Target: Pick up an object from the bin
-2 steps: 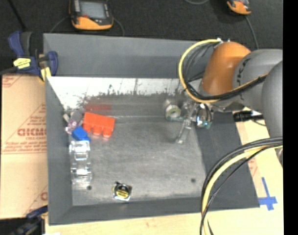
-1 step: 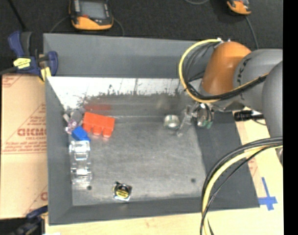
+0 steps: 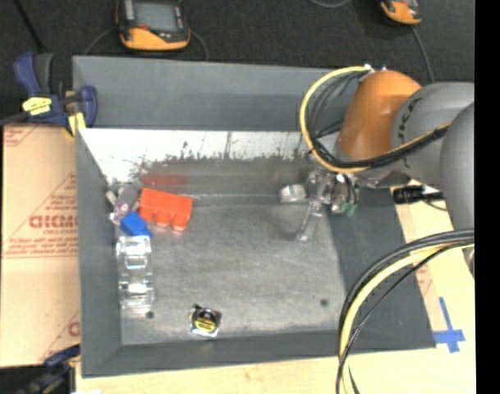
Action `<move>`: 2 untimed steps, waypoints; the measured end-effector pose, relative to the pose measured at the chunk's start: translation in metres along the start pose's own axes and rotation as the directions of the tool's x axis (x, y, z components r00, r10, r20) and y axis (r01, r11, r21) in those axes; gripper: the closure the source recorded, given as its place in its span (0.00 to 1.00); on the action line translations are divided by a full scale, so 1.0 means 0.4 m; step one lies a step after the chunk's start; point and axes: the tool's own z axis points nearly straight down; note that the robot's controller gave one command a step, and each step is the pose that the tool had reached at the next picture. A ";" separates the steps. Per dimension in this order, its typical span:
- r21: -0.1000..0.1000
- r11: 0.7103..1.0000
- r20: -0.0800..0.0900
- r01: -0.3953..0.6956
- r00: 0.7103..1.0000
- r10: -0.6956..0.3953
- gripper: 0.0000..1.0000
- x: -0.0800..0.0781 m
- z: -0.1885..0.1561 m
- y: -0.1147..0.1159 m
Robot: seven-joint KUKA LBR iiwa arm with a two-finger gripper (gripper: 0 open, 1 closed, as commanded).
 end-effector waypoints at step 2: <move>-0.002 0.999 0.003 -0.045 0.999 0.045 1.00 -0.038 0.029 -0.073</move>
Offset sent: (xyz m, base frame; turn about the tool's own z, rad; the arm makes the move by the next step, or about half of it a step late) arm 0.0033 -0.0315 -0.0135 0.0519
